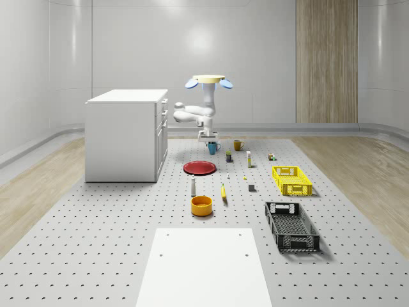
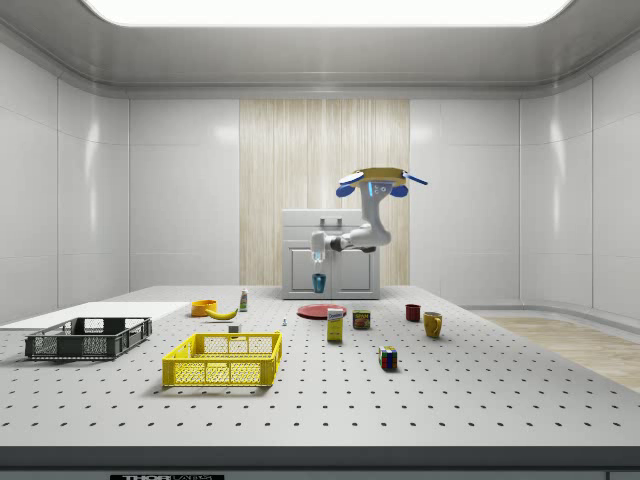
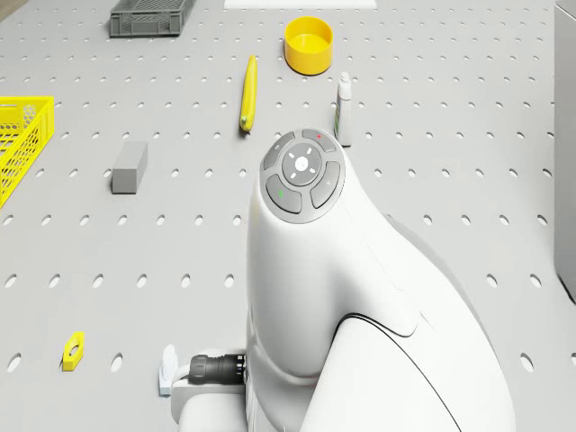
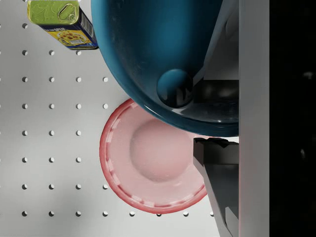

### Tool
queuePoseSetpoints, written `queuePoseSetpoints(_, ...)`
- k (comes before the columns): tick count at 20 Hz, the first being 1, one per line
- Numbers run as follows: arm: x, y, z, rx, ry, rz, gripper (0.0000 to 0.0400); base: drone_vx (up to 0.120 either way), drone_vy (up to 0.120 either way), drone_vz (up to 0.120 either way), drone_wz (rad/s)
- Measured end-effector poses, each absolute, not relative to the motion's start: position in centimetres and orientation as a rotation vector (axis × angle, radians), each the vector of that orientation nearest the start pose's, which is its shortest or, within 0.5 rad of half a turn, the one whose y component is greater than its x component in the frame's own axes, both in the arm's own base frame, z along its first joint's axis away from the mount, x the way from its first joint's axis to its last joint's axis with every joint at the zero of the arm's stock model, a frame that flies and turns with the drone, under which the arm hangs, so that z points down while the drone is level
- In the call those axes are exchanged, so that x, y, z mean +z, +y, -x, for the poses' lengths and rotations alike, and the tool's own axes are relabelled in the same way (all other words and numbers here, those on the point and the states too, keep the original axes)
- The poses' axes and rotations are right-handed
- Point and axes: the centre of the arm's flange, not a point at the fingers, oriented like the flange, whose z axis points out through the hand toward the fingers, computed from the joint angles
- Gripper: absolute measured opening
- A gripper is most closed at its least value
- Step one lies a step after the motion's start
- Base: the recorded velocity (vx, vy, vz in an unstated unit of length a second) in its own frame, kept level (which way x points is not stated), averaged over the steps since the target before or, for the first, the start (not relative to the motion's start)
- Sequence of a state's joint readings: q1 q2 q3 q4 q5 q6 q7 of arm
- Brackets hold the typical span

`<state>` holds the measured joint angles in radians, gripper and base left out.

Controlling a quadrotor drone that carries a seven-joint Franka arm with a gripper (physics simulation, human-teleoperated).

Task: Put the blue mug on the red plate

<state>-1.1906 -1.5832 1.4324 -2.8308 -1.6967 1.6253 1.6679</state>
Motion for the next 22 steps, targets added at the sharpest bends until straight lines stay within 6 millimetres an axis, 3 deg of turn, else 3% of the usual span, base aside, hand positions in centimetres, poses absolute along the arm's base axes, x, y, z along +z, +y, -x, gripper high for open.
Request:
queuePoseSetpoints(3, 47.9, 1.2, -32.1, 0.786, -0.002, -0.001, 0.0100, 0.000, -0.120, -0.120, 0.000)
queuePoseSetpoints(8, 47.9, 1.2, -32.1, 0.786, -0.002, -0.001, 0.0100, 0.000, -0.120, 0.000, 0.000)
queuePoseSetpoints(22, 47.9, 5.3, -32.1, 0.786, -0.002, -0.001, 0.0100, 0.000, -0.003, 0.000, 0.000)
